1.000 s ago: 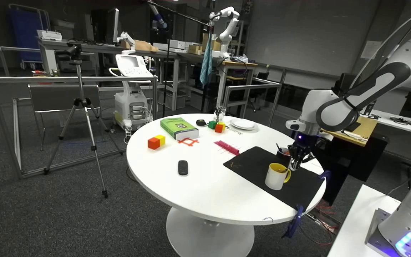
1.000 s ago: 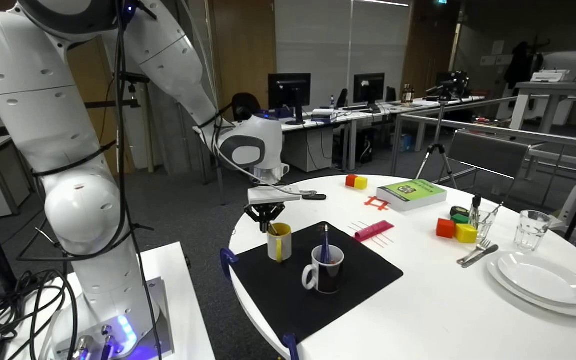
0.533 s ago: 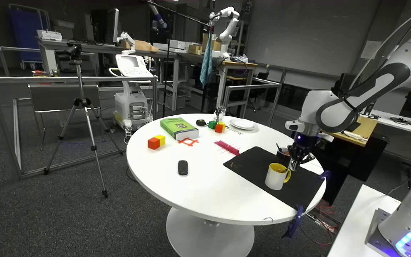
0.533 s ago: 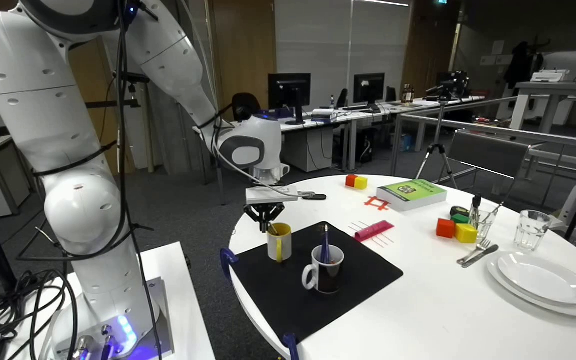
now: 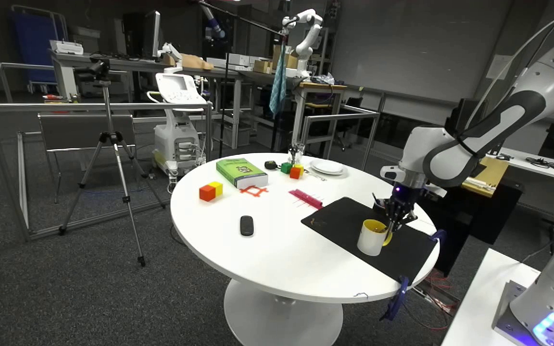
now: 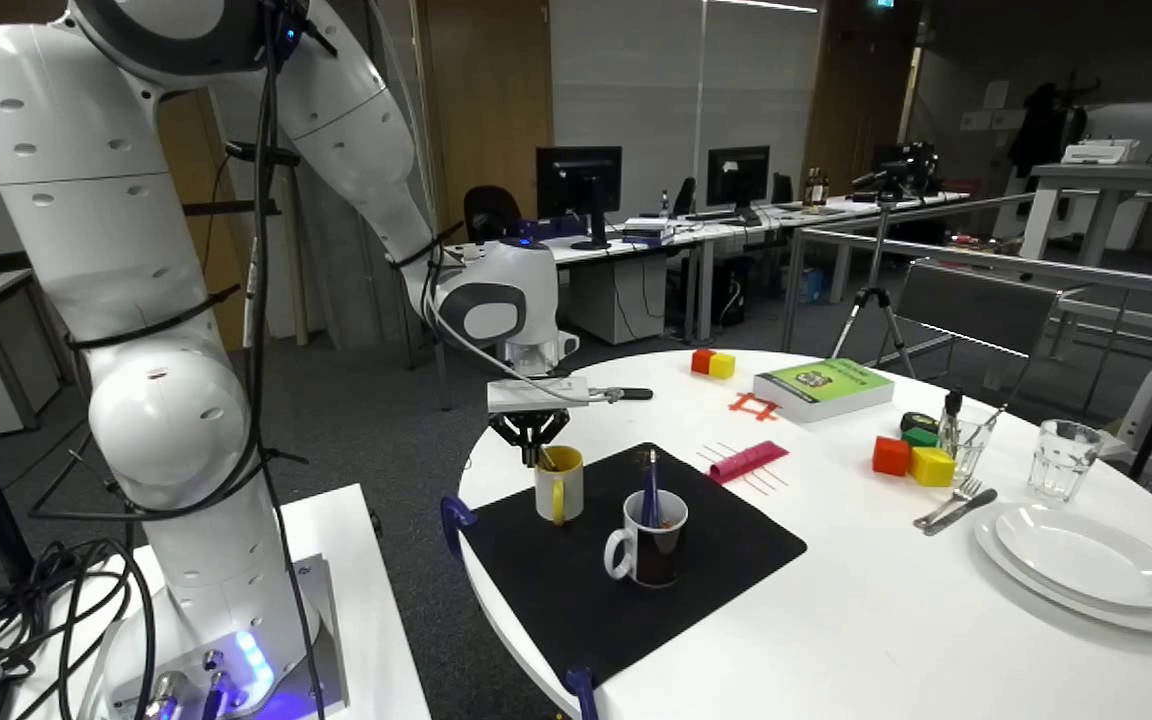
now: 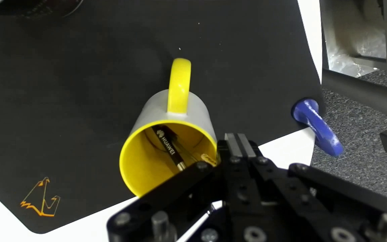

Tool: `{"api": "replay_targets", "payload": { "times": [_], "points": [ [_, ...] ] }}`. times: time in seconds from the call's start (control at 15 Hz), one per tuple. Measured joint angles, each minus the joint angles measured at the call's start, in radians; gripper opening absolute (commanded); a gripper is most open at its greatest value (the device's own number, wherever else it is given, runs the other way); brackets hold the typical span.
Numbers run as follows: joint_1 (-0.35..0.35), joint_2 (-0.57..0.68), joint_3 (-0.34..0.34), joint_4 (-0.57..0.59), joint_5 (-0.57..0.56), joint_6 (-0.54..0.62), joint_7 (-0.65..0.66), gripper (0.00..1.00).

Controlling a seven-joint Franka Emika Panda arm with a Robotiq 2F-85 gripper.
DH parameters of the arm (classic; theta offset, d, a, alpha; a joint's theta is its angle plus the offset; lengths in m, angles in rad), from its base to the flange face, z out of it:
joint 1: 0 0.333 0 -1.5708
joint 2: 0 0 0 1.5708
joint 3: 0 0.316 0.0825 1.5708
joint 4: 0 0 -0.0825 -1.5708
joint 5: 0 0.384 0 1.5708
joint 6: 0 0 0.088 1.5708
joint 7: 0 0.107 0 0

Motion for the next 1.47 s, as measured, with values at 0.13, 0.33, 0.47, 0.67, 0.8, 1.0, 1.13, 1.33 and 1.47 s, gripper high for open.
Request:
{"api": "replay_targets", "payload": {
  "times": [0.13, 0.33, 0.47, 0.67, 0.8, 1.0, 1.13, 1.33, 1.47],
  "points": [
    [0.0, 0.013, 0.009, 0.005, -0.005, 0.007, 0.019, 0.0],
    [0.0, 0.027, 0.021, 0.014, -0.011, 0.007, 0.044, 0.0],
    [0.0, 0.036, 0.028, 0.025, -0.011, 0.007, 0.06, 0.0],
    [0.0, 0.047, 0.036, 0.042, -0.011, 0.015, 0.08, 0.0],
    [0.0, 0.051, 0.039, 0.052, -0.008, 0.025, 0.093, 0.0],
    [-0.001, 0.065, 0.041, 0.066, -0.002, 0.05, 0.111, 0.0],
    [-0.002, 0.075, 0.044, 0.073, -0.002, 0.064, 0.126, 0.0],
    [-0.009, 0.087, 0.055, 0.082, -0.002, 0.076, 0.167, 0.0],
    [-0.013, 0.094, 0.058, 0.089, -0.002, 0.076, 0.221, 0.0]
  ]
}}
